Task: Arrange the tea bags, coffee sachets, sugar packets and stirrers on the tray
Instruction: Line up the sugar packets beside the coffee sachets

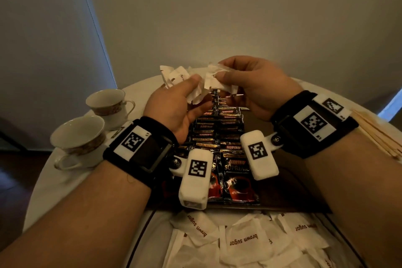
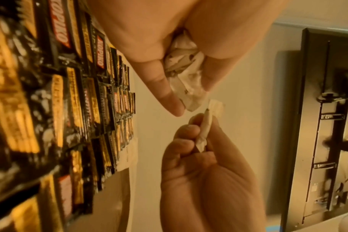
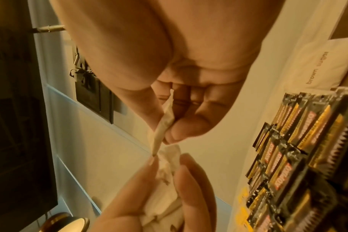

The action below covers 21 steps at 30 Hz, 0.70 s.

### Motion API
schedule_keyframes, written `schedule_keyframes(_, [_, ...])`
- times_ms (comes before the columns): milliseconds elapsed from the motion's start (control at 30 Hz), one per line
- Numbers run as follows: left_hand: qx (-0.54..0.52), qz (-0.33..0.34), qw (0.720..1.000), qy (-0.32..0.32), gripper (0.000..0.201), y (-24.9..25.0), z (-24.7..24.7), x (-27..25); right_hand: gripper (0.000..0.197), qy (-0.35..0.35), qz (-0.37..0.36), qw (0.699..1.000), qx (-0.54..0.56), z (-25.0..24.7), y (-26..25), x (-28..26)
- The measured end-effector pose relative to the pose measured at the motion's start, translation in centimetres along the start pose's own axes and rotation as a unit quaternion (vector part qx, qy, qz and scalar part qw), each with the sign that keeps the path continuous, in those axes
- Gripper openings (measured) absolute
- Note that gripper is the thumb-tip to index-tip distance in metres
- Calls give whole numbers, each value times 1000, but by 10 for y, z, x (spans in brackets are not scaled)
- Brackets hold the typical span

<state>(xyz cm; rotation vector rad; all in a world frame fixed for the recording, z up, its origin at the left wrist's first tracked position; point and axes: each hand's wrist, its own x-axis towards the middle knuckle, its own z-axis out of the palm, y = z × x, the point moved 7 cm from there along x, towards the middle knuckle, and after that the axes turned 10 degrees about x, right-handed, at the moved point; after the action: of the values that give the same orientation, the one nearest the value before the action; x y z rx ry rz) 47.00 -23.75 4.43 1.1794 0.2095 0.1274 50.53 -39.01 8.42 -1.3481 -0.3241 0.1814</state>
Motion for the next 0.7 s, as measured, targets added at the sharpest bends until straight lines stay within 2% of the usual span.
schedule_keyframes(133, [16,34,998,-54,36,4,9,-6,24,-8,-30,998,-46,-1,0,2])
schedule_keyframes(267, [20,59,996,-59,45,8,7,-5,43,-21,22,999,36,-3,5,2])
schedule_keyframes(333, [21,72,997,-35,51,11,2,-1,27,-25,53,997,43,-5,7,0])
schedule_keyframes(400, [20,73,997,-22,53,12,-1,3,11,-3,54,999,-5,-12,6,0])
schedule_keyframes(533, [16,53,998,-12,51,10,-4,6,14,50,46,996,-50,-24,3,3])
schedule_keyframes(700, [16,53,998,-8,49,9,-3,5,21,-8,56,998,-37,-14,6,3])
